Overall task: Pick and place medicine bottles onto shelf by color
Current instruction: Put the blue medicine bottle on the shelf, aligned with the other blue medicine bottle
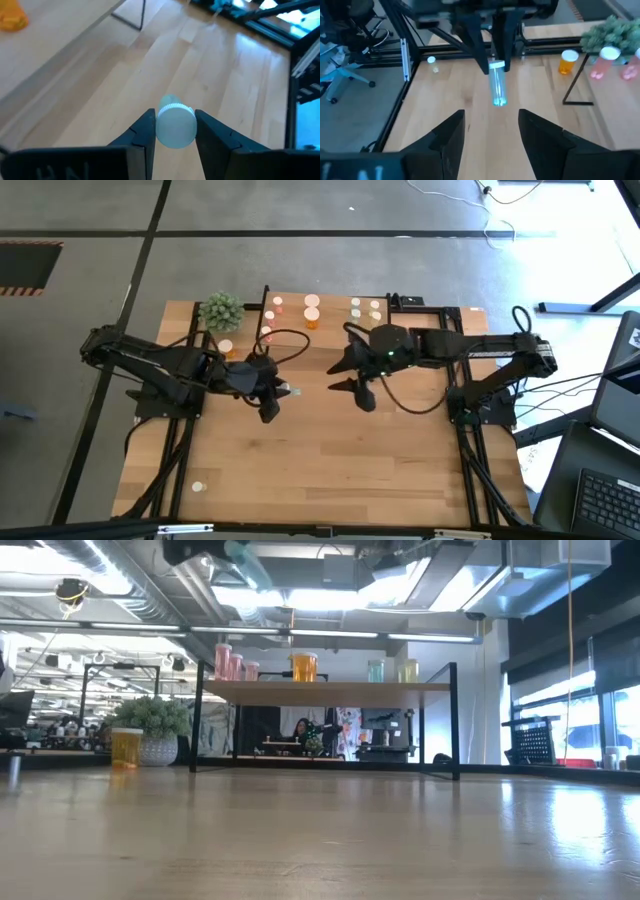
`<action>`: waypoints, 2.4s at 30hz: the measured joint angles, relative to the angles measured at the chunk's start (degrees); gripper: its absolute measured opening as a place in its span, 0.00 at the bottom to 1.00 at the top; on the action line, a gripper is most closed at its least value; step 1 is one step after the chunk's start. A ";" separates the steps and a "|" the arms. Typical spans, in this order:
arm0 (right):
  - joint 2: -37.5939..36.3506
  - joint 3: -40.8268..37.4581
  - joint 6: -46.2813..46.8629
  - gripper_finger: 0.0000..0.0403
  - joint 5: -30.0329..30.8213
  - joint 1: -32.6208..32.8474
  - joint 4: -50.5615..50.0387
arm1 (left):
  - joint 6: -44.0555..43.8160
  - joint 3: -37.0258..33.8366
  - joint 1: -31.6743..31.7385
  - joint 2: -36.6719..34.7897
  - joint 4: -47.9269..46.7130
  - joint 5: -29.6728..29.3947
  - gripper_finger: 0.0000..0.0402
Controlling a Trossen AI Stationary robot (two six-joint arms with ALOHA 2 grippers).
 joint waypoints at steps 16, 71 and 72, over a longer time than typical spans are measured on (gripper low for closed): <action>11.60 -0.04 -1.68 0.47 -0.17 -0.13 7.91 | 4.56 0.00 0.00 0.00 4.92 -0.09 0.25; 15.79 -0.06 -1.92 0.28 -2.14 -0.13 16.47 | 6.10 -0.02 0.00 0.00 5.68 0.13 0.31; 15.79 -0.05 -1.92 0.28 -2.13 -0.13 16.47 | 6.10 -0.02 0.00 0.00 5.68 0.14 0.31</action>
